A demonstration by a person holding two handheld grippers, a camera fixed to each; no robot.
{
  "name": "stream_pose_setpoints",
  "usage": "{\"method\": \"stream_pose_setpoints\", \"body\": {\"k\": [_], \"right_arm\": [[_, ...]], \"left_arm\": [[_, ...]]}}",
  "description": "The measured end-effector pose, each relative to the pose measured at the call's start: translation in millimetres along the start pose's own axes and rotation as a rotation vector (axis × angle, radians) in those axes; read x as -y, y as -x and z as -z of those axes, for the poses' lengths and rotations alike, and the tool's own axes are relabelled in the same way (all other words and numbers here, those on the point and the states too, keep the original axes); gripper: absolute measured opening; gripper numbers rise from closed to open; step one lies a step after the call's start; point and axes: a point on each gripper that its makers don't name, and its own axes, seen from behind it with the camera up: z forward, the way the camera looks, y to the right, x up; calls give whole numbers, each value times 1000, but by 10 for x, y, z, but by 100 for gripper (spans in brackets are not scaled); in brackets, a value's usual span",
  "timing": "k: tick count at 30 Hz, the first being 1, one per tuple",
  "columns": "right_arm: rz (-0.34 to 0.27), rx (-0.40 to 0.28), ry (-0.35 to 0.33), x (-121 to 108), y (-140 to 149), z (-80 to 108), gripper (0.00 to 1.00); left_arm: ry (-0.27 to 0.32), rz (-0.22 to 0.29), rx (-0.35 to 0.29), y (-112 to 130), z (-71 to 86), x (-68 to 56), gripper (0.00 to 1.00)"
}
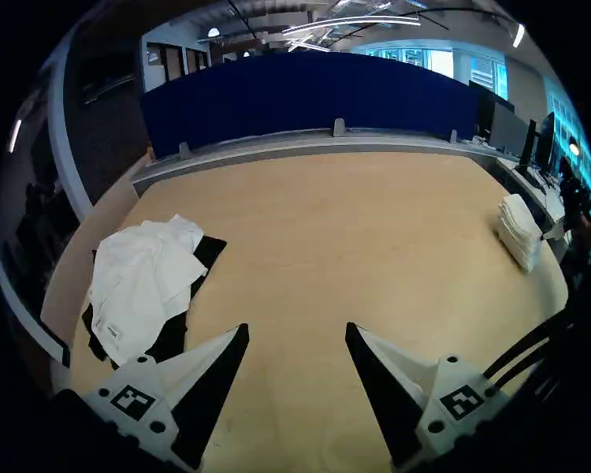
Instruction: Fold towel
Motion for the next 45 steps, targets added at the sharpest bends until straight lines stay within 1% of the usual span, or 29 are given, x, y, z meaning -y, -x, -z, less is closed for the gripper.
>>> {"method": "stream_pose_setpoints", "body": {"k": [4,8,13,18,20,24,26,28,31,39,45], "right_arm": [[-4,-39,-4,55,-64,57,5],[-11,-71,6,55,-108,135,11],[-16,-81,30,9,-88,218,25],[-23,-84,45,-15,-53,262,36],[-28,-98,37,30,-90,284,46],[-34,-110,15,152,-155,285,83],[-27,-112,2,235,-188,258,93],[-18,-117,-10,325,-232,231,97],[-5,-127,-26,450,-310,190,100],[7,-150,-59,687,-502,116,100],[17,-146,-65,768,-528,69,100]], "left_arm": [[0,3,-1,0,5,13,91],[1,5,-1,0,2,21,91],[4,3,-2,2,2,19,91],[6,2,-2,17,2,19,91],[6,4,-1,29,-5,20,91],[6,7,0,41,-10,21,91],[7,6,-1,34,-4,20,91],[6,6,-3,28,5,21,91],[4,6,-4,25,21,29,91],[-2,9,-3,47,36,71,91],[-6,13,-3,52,37,100,91]]}}
